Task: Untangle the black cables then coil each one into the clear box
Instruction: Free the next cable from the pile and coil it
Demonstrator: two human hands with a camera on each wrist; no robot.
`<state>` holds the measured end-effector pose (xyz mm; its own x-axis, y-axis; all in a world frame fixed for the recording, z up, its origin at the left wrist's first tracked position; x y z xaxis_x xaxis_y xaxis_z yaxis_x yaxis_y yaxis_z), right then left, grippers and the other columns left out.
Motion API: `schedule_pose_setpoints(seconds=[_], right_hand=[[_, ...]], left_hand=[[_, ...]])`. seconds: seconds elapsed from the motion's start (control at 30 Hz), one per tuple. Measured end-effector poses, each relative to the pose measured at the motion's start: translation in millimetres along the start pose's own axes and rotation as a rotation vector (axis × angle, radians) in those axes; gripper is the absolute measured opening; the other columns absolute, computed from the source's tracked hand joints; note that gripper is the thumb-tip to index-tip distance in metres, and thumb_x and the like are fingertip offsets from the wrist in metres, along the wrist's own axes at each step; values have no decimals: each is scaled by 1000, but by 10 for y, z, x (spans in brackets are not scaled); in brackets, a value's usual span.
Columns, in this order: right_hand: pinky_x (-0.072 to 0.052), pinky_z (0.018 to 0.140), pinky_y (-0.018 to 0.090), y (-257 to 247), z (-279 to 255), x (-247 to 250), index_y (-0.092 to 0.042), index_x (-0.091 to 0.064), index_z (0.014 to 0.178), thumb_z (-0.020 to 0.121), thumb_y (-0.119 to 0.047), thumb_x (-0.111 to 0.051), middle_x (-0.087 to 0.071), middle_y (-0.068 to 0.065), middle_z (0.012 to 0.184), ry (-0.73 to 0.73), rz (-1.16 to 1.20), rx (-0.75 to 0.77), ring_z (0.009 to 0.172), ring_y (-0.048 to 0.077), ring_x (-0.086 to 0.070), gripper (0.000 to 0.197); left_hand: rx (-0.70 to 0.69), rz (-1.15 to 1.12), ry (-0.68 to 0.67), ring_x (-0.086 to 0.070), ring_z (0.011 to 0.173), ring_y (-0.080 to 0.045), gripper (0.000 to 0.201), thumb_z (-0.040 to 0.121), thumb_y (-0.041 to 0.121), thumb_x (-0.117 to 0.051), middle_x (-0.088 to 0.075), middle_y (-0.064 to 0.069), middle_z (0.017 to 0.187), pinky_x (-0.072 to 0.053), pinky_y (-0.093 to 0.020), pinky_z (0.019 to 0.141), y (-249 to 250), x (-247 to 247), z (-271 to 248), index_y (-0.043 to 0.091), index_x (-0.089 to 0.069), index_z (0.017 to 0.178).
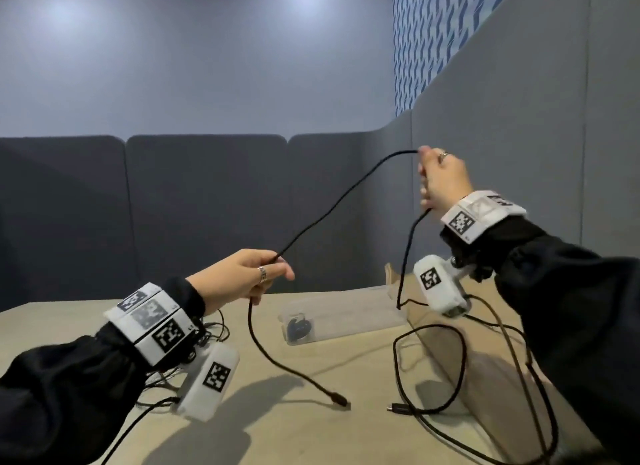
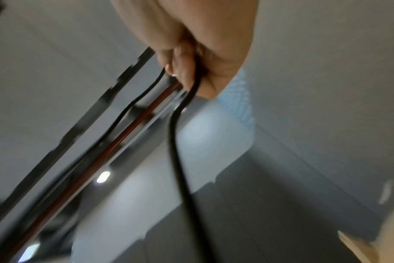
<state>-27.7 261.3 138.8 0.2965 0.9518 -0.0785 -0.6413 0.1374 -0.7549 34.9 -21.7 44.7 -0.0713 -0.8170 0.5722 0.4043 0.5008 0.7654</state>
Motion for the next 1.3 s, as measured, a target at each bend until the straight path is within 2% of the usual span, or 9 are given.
schedule_pose_setpoints(seconds=[0.17, 0.23, 0.3, 0.4, 0.47, 0.63, 0.77, 1.13, 1.3], right_hand=[[-39, 56, 37, 206, 480, 905, -21, -41, 59, 94, -41, -40, -43, -2, 55, 422, -221, 28, 46, 15, -43, 40], [-39, 62, 35, 289, 479, 935, -22, -51, 67, 97, -34, -42, -55, -3, 57, 343, -340, 24, 50, 3, -53, 33], [-40, 89, 38, 343, 339, 777, -21, -58, 111, 95, -32, -49, -68, 5, 100, 167, -641, -41, 100, 11, -61, 21], [-17, 110, 48, 239, -75, 301, -26, -23, 147, 87, -49, -56, -33, 10, 146, -85, -1071, 170, 137, 30, -24, 72], [-17, 115, 46, 174, -456, -135, -30, -30, 144, 89, -58, -45, -45, 3, 142, -390, -958, 257, 135, 24, -34, 64], [-47, 92, 46, 185, -1246, -718, -27, -50, 126, 87, -64, -31, -71, 11, 98, -1009, -67, -319, 81, 33, -67, 57], [-57, 70, 35, 134, -1418, -684, -14, -55, 112, 99, -26, -45, -69, 11, 89, -1287, -65, -311, 67, 26, -68, 21], [-48, 46, 21, 490, -565, -7, -27, -65, 96, 98, -33, -42, -58, -4, 76, -360, -597, 81, 55, 9, -52, 23], [-31, 106, 30, 740, -924, -530, -33, -55, 128, 99, -40, -38, -58, -6, 131, -751, -829, 118, 123, 18, -51, 34]], left_hand=[[115, -10, 1, -30, 48, -8, 27, 100, 22, -41, -30, 6, 56, -37, -24, 59, -447, 20, -45, 9, -62, 90], [168, -36, 18, -27, 49, -11, 29, 101, 28, -37, -28, 6, 57, -38, -24, 54, -529, 25, -48, 13, -61, 97], [174, -23, 58, -24, 48, -11, 28, 101, 32, -35, -28, 6, 56, -32, -22, 46, -514, 22, -26, 17, -59, 100], [98, 71, 104, -24, 42, -8, 28, 101, 32, -35, -30, 4, 55, -19, -19, 38, -333, -46, 67, 17, -59, 99], [67, 88, 114, -23, 40, -8, 30, 101, 32, -36, -30, 2, 55, -16, -19, 39, -203, -114, 134, 13, -58, 97], [53, 107, 166, -22, 39, -9, 30, 100, 33, -38, -30, 1, 53, -15, -18, 39, -31, -134, 229, 12, -59, 93], [4, 142, 220, -21, 37, -8, 28, 100, 30, -39, -28, 10, 44, -16, -20, 39, -6, -52, 214, 17, -62, 89], [90, -341, -262, -26, 45, -9, 29, 71, 43, -74, -26, 5, 56, -39, -22, 49, -200, -129, -138, 17, -72, 83], [-199, -1081, -182, -46, 43, -5, 35, 80, 35, -64, -61, 4, 70, -50, -22, 49, 417, -283, -108, 25, -69, 113]])
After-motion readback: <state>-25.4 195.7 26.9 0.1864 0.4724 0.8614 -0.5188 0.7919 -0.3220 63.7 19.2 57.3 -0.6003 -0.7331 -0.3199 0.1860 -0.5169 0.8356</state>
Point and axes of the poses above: each hand's wrist, its own z-axis towards the middle knuckle, its own x-axis out of the back of the hand, y = z × x, the point moved 5 cm from there along z, towards the middle knuckle
